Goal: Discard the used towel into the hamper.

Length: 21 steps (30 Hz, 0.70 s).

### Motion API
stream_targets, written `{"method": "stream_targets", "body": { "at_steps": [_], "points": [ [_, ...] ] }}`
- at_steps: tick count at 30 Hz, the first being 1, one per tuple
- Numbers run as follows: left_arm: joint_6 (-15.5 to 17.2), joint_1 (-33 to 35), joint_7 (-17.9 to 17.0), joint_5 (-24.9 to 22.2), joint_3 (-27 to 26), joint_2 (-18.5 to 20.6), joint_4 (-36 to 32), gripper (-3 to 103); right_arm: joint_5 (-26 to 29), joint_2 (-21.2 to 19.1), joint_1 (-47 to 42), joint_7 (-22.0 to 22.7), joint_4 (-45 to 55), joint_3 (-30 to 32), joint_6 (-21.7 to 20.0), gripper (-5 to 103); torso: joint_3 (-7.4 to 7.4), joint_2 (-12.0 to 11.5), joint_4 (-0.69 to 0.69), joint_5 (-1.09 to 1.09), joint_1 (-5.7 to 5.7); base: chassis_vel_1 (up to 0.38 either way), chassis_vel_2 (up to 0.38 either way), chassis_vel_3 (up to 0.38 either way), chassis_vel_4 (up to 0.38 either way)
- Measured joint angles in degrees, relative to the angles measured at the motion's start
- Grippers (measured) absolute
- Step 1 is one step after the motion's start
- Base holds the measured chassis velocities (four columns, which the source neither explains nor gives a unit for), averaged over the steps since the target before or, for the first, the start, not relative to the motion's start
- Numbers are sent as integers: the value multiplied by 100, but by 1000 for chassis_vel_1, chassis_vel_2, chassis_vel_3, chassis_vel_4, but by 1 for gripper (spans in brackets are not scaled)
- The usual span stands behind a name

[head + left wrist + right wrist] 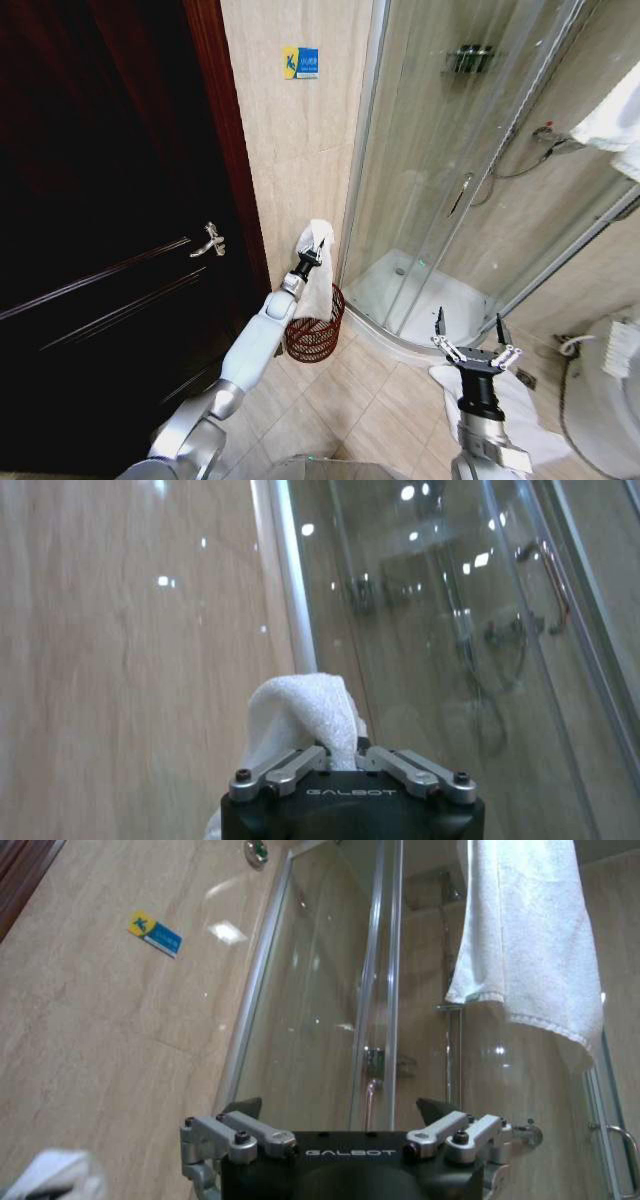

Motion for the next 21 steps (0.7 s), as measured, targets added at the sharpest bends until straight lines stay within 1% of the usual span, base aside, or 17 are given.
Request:
{"method": "stream_targets", "body": {
  "at_steps": [7, 13, 14, 16, 17, 21],
  "points": [
    [-7, 102, 12, -136, 78, -68, 215, 5, 62, 3, -17, -23, -57, 37, 63, 100, 0, 0, 0, 0, 0, 0, 0, 0, 0],
    [144, 110, -23, -303, 201, -102, 446, 5, 77, 4, 33, -24, -129, 35, 122, 100, 0, 0, 0, 1, 0, 0, 0, 0, 0],
    [153, 100, -23, -322, 225, -108, 508, 5, 77, 4, 37, -24, -135, 37, 126, 100, 0, 0, 0, 1, 0, 0, 0, 0, 0],
    [163, 18, -17, -364, 333, -171, 837, 5, 78, 5, 16, -23, -136, 53, 145, 100, 0, 0, 0, 0, 0, 0, 0, 0, 0],
    [163, 18, -17, -364, 333, -171, 837, 5, 78, 5, 16, -23, -136, 53, 145, 100, 0, 0, 0, 0, 0, 0, 0, 0, 0],
    [204, -130, -11, -393, 388, -373, 1290, 5, 79, 5, -19, -6, -133, 96, 207, 100, 0, 0, -1, 0, 0, 0, 0, 0, 0]
  ]
}}
